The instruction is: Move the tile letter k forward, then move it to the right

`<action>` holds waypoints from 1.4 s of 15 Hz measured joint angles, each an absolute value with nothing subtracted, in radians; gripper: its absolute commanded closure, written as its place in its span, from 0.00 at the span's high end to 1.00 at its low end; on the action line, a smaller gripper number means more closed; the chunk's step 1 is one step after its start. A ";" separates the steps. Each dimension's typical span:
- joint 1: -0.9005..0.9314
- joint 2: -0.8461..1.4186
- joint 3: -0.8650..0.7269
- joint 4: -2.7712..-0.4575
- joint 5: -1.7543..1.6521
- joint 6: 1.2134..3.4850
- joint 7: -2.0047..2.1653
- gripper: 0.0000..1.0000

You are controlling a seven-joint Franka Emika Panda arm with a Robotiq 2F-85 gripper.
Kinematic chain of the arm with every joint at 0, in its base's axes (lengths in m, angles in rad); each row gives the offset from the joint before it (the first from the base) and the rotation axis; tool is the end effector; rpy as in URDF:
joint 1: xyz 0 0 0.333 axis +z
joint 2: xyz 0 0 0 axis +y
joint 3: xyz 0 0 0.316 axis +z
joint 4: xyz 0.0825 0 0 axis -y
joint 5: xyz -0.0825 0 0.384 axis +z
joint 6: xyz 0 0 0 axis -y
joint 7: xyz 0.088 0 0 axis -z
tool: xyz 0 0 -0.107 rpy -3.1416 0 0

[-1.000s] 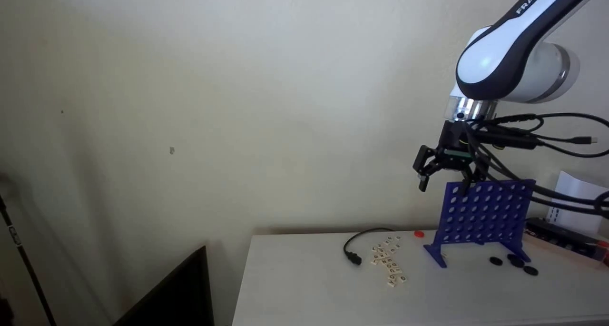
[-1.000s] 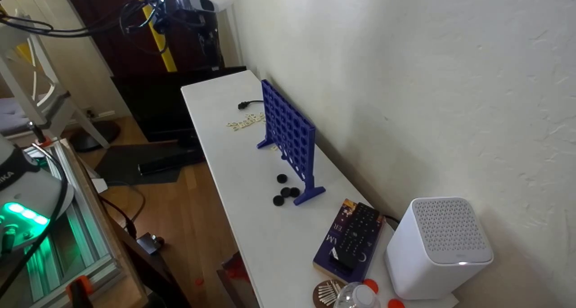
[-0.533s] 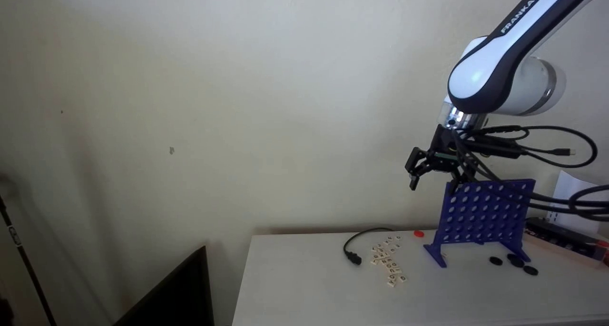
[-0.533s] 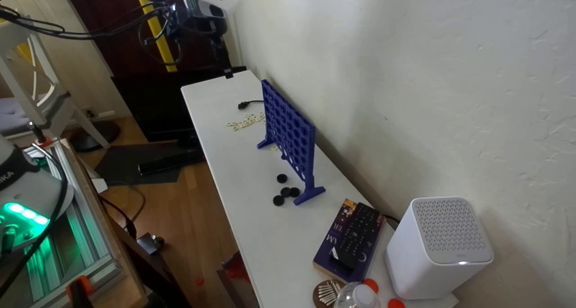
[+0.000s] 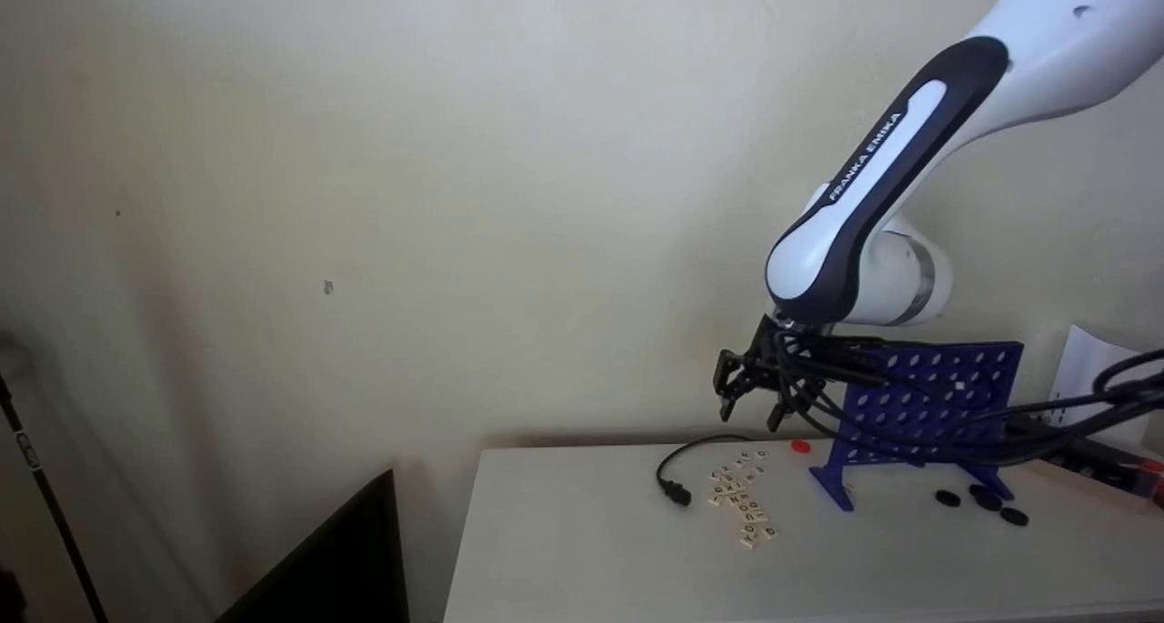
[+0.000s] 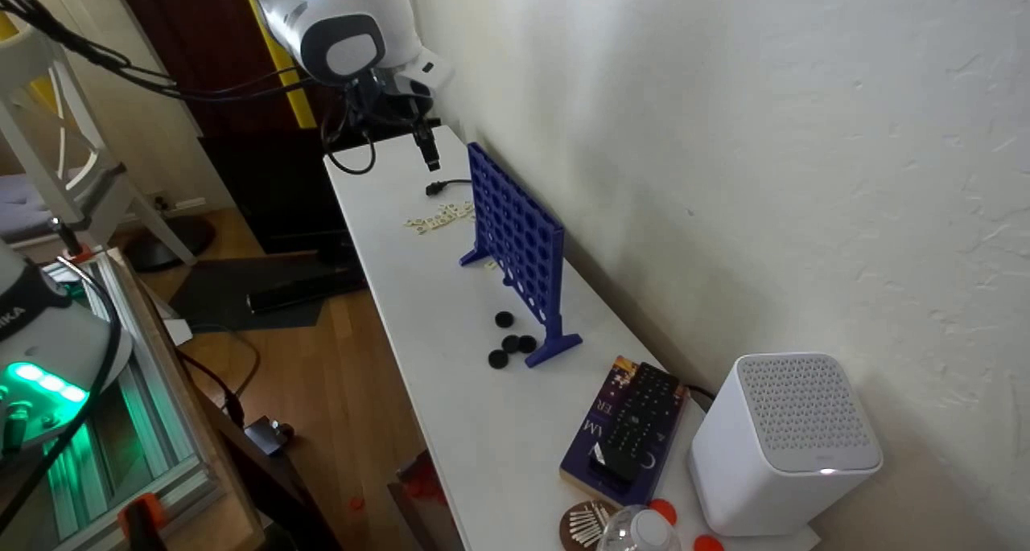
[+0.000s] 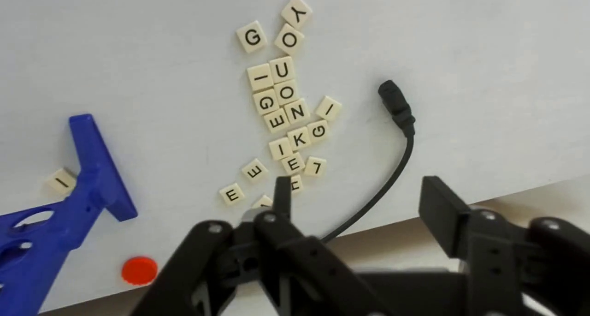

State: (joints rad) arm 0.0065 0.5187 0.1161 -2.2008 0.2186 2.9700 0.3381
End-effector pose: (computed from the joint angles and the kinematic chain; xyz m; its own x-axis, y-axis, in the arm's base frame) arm 0.5689 0.0559 0.1686 0.8803 -0.4440 0.1672 -0.4075 -0.8880 -0.2128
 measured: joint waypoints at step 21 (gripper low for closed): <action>0.008 0.862 0.085 -1.935 0.219 2.969 0.300 0.00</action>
